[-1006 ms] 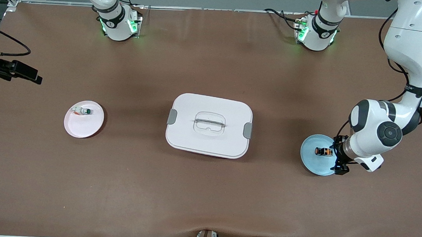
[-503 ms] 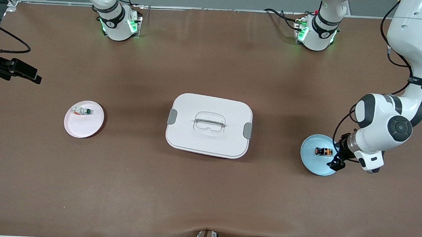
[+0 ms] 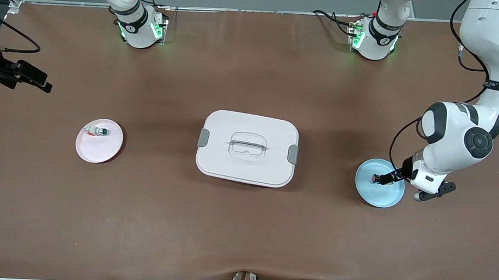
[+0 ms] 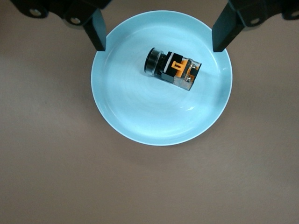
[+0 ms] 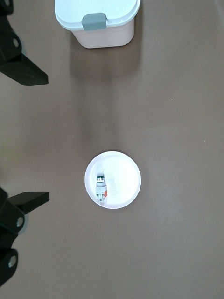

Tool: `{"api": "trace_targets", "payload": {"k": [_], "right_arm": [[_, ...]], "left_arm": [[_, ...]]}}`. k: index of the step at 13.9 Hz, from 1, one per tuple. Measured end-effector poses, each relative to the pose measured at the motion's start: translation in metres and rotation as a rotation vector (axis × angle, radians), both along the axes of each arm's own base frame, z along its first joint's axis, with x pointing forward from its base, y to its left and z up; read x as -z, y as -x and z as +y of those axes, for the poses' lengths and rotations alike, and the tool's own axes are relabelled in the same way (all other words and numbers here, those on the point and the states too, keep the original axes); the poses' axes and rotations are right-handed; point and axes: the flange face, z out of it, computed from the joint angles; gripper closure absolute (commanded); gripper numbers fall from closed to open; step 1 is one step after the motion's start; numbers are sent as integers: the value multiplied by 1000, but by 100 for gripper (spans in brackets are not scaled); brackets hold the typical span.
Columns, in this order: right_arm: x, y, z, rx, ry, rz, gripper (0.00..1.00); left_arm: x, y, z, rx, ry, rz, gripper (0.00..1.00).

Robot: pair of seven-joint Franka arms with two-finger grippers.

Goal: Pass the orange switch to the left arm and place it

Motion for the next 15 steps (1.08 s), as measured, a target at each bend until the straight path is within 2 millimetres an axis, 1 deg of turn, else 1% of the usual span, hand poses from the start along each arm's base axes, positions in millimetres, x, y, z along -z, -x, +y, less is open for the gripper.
{"api": "trace_targets", "payload": {"k": [1,3,5,7,10,12,15], "right_arm": [[0,2,0,5,0,-3,0],[-1,6,3,8,1,-5,0],[-1,7,4,8,1,-7,0],[-1,9,4,9,1,-10,0],[-2,13,4,9,1,-13,0],[-1,15,4,9,2,-12,0],[-3,17,4,9,2,-15,0]], "left_arm": [[0,1,-1,70,4,-6,0],[-4,1,-1,135,5,-20,0],[-19,-1,-1,145,0,-47,0],[-45,-2,-1,146,-10,-91,0],[-99,0,1,144,-28,-167,0],[-133,9,6,148,-41,-177,0],[-172,22,11,148,-56,-186,0]]}}
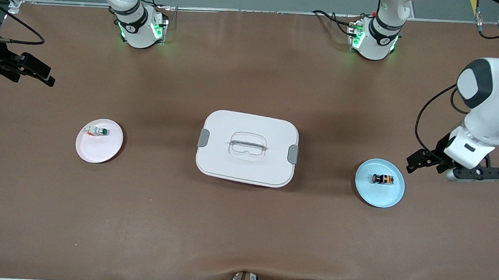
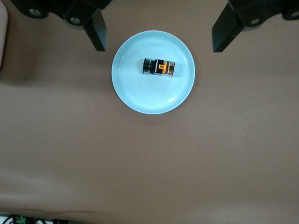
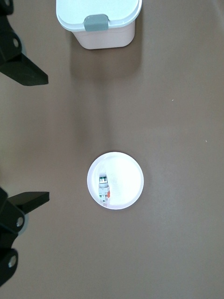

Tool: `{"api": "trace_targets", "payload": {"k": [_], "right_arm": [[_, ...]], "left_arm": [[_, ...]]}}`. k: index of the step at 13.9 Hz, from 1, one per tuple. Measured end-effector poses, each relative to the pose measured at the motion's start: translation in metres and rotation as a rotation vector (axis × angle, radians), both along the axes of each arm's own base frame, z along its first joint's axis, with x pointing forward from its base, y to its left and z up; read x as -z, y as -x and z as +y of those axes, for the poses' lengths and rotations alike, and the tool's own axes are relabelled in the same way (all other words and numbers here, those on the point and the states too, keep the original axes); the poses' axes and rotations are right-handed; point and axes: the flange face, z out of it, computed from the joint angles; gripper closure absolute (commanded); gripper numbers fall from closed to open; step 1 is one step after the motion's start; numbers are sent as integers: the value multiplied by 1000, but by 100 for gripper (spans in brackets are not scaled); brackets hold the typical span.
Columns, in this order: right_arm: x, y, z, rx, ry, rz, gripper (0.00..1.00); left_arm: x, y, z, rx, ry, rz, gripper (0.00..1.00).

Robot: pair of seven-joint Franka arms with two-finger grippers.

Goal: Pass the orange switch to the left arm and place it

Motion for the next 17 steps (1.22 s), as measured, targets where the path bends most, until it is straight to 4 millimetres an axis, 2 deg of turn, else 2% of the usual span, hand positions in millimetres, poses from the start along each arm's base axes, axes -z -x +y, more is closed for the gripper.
{"api": "trace_targets", "payload": {"k": [4,6,10,13,17], "right_arm": [[-2,2,0,0,0,-2,0],[-3,3,0,0,0,-3,0],[-4,7,0,-1,1,6,0],[-8,10,-1,-2,8,2,0],[-6,11,-3,-25,21,6,0]], "left_arm": [[-53,19,8,-9,-16,-9,0],[-82,27,4,-3,-22,-15,0],[-130,27,-1,9,-22,-34,0],[-153,26,-4,14,-21,-55,0],[-165,25,-12,31,-18,-23,0]]}}
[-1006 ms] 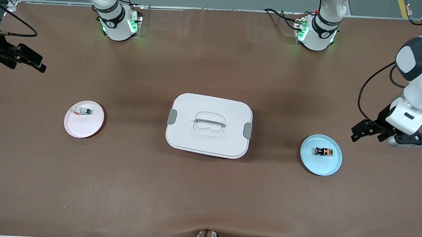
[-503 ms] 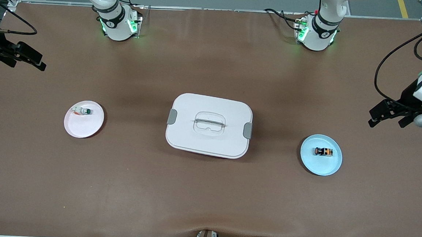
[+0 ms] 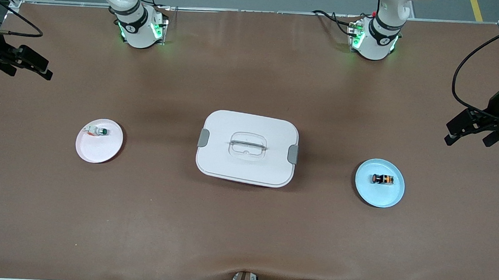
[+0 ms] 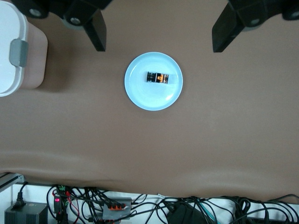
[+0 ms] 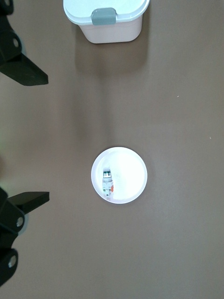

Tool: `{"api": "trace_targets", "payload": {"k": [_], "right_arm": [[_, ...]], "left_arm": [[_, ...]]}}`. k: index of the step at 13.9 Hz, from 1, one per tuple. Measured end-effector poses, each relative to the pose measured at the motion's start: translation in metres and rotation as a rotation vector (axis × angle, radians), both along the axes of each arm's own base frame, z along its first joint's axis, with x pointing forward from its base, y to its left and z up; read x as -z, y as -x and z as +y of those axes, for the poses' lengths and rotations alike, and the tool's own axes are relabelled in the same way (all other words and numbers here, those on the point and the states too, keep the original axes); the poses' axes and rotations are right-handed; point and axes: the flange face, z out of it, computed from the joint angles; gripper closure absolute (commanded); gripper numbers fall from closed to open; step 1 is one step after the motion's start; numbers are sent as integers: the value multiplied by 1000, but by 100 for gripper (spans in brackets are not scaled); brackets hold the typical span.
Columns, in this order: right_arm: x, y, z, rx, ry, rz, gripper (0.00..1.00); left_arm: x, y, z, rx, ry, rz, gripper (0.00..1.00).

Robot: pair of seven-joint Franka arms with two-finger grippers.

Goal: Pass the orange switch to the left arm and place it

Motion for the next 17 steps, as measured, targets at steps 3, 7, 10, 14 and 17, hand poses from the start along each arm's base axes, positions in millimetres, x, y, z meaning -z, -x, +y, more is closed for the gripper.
{"api": "trace_targets", "payload": {"k": [3,7,10,14,17], "right_arm": [[0,0,0,-1,1,1,0],[1,0,0,-2,1,4,0],[1,1,0,-2,1,6,0],[1,1,0,-2,1,7,0],[2,1,0,-2,1,8,0]], "left_arm": [[-11,-5,-2,11,-10,44,0],[-7,-9,-11,28,-16,76,0],[-5,-8,-11,29,-18,95,0],[-7,-7,-8,22,-22,105,0],[-11,-6,-1,10,-22,108,0]]}}
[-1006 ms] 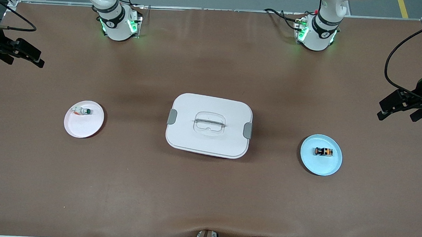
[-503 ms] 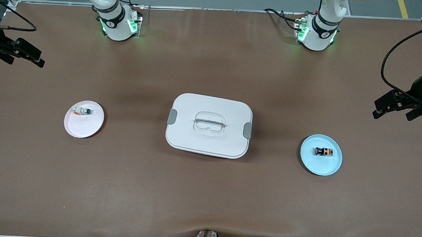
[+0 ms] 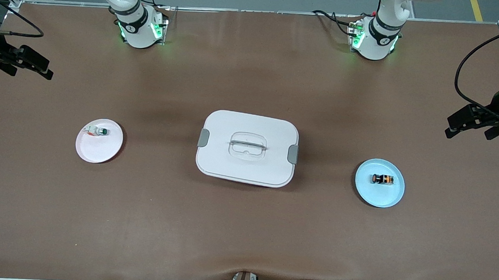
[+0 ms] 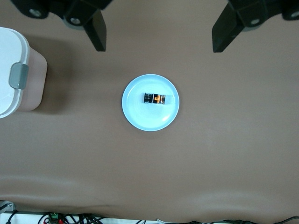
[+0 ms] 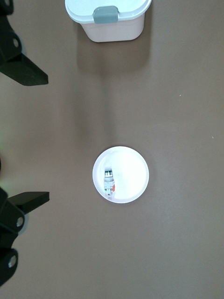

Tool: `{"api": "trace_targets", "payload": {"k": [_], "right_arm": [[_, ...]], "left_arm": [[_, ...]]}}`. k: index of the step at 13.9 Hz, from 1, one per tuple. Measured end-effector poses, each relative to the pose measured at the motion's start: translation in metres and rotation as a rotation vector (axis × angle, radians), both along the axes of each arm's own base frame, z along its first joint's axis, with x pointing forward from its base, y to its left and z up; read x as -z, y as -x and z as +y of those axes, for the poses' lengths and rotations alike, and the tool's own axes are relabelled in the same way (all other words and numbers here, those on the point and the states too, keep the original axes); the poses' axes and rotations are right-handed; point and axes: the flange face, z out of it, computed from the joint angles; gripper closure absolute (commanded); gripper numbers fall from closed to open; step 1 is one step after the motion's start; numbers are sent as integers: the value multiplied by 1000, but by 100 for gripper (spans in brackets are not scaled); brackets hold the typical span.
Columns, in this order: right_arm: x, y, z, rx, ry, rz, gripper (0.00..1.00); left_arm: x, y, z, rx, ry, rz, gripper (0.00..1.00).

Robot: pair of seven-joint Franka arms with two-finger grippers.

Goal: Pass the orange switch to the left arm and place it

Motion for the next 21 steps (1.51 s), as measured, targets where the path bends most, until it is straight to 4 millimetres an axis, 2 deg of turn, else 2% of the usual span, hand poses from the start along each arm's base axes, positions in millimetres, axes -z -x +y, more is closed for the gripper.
{"api": "trace_targets", "payload": {"k": [3,10,21], "right_arm": [[0,0,0,0,0,0,0],[0,0,0,-2,4,-2,0],[-1,0,-2,-10,21,-6,0]], "left_arm": [[0,2,6,-10,-1,19,0],[-1,5,-2,5,-2,36,0],[1,5,-3,7,-2,45,0]]}}
